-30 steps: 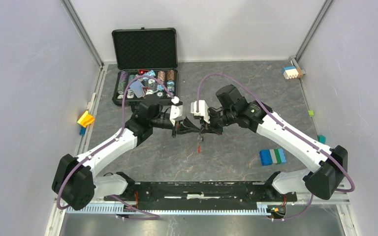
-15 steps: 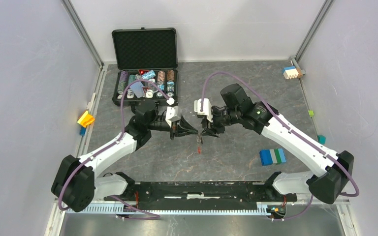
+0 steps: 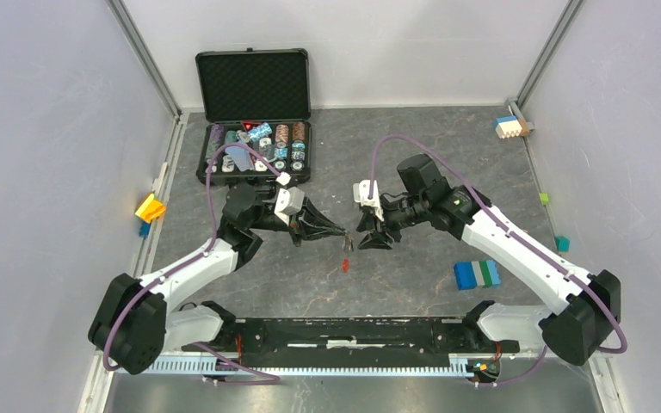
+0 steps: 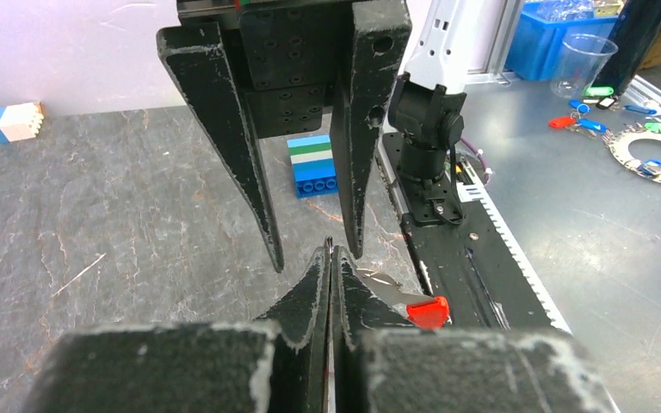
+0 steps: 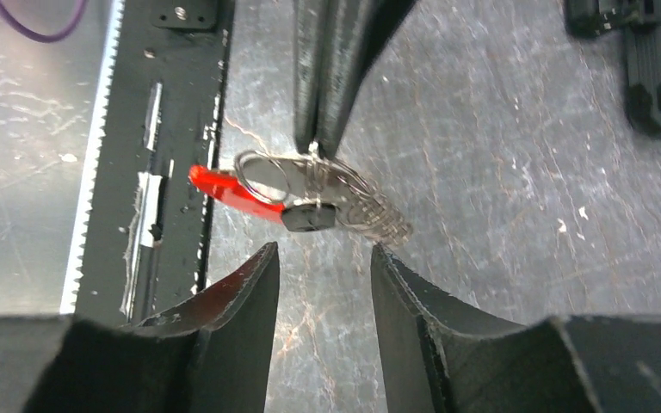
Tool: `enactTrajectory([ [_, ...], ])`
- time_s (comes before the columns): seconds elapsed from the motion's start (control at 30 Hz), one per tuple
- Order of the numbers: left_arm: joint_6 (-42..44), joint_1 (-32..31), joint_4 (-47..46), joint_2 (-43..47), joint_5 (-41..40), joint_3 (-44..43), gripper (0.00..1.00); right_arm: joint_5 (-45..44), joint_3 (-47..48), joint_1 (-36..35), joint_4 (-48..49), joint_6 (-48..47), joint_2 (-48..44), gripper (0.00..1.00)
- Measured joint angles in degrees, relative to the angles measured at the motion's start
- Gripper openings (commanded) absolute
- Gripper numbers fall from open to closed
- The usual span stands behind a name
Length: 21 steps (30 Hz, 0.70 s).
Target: Put the keys on the keyring
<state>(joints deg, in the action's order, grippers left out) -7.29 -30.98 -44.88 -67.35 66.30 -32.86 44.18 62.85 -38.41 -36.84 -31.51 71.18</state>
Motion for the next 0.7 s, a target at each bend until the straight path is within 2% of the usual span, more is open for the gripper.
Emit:
enactTrajectory([
  [0.23,-1.03,0.00,-2.08,0.00,0.28,0.66,0.02,5.57,0.00,0.02,1.27,-0.35,0.00,0.47],
  [0.7,-1.03,0.04,-1.99,0.00,0.33,1.33,0.02,6.95,0.31,0.02,3.54,0.87,1.38,0.22],
])
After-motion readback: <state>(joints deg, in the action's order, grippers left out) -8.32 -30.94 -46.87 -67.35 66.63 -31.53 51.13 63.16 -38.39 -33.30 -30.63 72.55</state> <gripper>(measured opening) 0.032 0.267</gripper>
